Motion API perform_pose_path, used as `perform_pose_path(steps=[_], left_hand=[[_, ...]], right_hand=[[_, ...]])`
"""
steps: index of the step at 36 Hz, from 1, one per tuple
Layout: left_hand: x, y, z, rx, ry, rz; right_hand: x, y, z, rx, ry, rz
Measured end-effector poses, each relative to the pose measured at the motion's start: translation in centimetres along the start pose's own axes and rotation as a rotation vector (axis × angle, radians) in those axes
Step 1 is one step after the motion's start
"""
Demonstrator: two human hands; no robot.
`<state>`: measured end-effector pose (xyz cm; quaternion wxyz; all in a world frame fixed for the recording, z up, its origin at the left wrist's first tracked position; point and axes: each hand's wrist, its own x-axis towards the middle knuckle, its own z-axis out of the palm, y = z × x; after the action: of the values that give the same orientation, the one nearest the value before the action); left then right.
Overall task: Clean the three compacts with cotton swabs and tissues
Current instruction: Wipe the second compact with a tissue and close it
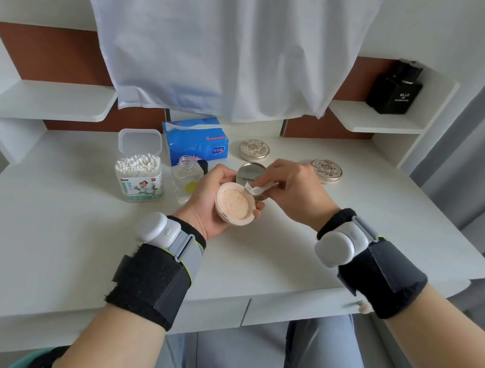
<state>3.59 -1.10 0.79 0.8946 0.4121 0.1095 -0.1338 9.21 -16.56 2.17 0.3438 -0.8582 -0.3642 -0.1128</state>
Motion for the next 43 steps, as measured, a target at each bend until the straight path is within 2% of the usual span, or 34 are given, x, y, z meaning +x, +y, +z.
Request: perform_pose_path(steps=[9,15,18,23,34,43], left_hand=[[-0.3,0.1,0.4,-0.005,0.008,-0.033],[-0.3,0.2,0.4,-0.013,0.027,-0.005],[-0.1,0.2,0.3,-0.019,0.011,-0.011],[-0.1,0.2,0.3,0.004,-0.036,-0.018],[0.2,0.2,0.1,0.037,0.026,-0.004],[-0.3,0.2,0.5,0.031,0.016,-0.032]], right_hand=[[-0.5,1.1,-1.0,-0.019,-0.004,-0.059],[0.2,1.0,-1.3,0.144,0.177,0.145],[0.6,0.4,-1.2,0.087,0.17,0.172],[1.4,-0.7,0.4,-0.041,0.18,0.096],[1.3,-1.2,-0.2,-0.094,-0.062,-0.15],[0.9,0.2,-2.4,-0.118,-0.216,-0.171]])
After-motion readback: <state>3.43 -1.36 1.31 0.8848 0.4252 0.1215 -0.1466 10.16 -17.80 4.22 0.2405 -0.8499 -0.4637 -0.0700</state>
